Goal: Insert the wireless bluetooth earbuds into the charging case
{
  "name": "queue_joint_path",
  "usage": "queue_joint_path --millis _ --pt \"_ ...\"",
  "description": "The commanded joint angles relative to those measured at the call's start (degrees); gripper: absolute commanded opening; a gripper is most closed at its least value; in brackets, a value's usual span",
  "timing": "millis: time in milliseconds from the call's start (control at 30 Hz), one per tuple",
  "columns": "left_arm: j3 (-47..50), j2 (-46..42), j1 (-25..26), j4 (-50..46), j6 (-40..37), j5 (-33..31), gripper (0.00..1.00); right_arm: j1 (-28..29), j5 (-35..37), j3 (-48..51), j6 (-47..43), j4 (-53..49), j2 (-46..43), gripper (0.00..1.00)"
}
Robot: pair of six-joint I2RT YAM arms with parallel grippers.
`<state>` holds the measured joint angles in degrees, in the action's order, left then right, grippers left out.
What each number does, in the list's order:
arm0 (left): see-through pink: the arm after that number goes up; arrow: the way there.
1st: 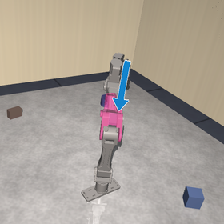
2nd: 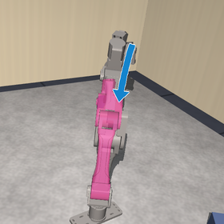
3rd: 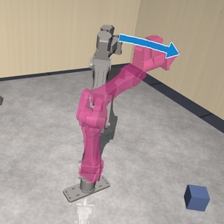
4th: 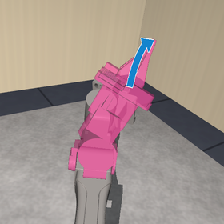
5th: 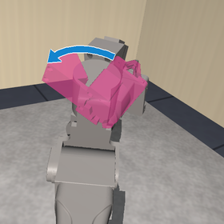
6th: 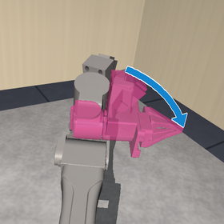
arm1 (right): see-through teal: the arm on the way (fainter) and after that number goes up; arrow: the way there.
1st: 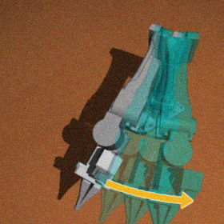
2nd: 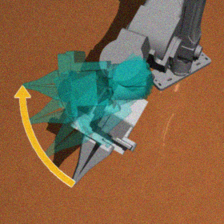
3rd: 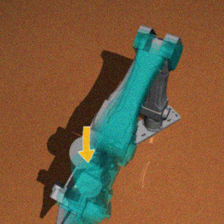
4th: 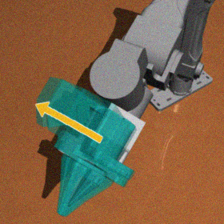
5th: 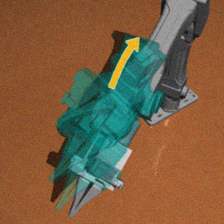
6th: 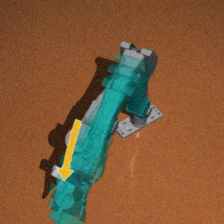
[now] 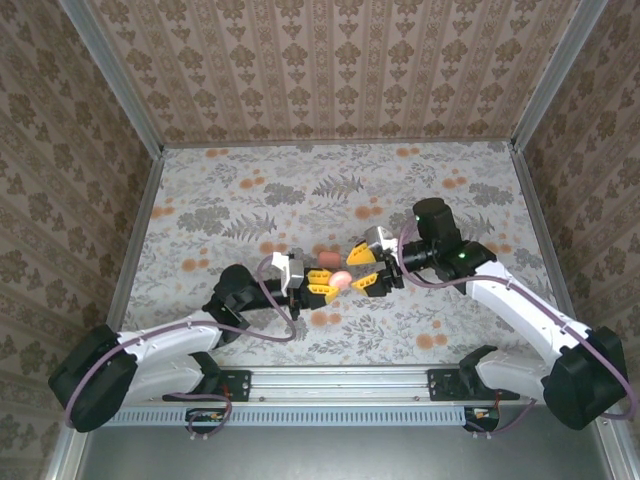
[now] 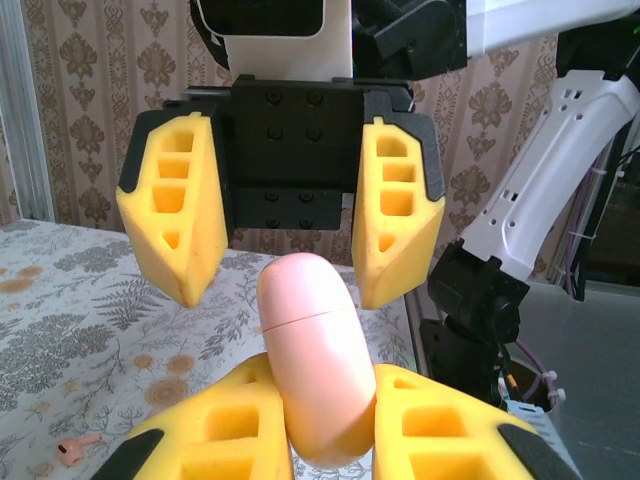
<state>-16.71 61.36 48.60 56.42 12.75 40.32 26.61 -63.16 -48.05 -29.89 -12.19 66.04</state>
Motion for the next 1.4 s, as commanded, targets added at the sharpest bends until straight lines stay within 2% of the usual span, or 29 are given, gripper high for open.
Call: queue_joint_path --millis 0,500,867,933,1000,1100,1167,1267,1367 --pt "-1.57 -0.90 -0.29 -0.70 -1.85 0.68 0.17 1.00 -4.60 -2.55 -3.34 -4.18 1.40 0.55" --pt "-1.74 -1.31 -0.03 -1.13 -2.00 0.08 0.17 3.45 -4.67 -5.36 -6.82 -8.97 5.00 0.42" --pt "-1.97 -2.15 0.16 -2.39 -2.47 -0.56 0.17 3.54 -3.80 -6.38 -9.39 -11.87 4.79 0.19" --pt "-1.92 -2.46 0.12 -3.07 -2.97 -1.06 0.19 3.54 -3.08 -6.37 -9.56 -12.22 4.30 0.17" --pt "-1.65 -3.01 0.20 -4.27 -3.77 -2.00 0.27 3.55 -1.90 -6.23 -9.69 -12.82 3.46 0.16" --pt "-1.22 -4.45 0.26 -7.24 -6.05 -3.14 0.43 3.54 3.07 -5.68 -9.58 -13.47 1.38 0.16" --pt "-1.46 -6.03 0.26 -11.31 -8.97 -5.42 0.50 4.09 9.21 -5.24 -9.49 -14.04 -0.24 0.16" --pt "-3.05 -8.47 0.48 -21.03 -14.97 -5.77 0.51 6.42 20.50 -4.87 -10.94 -16.15 -2.45 0.16" --pt "-5.82 -9.96 1.14 -32.37 -21.55 -6.48 0.51 8.63 25.87 -5.65 -12.55 -18.22 -3.02 0.16"
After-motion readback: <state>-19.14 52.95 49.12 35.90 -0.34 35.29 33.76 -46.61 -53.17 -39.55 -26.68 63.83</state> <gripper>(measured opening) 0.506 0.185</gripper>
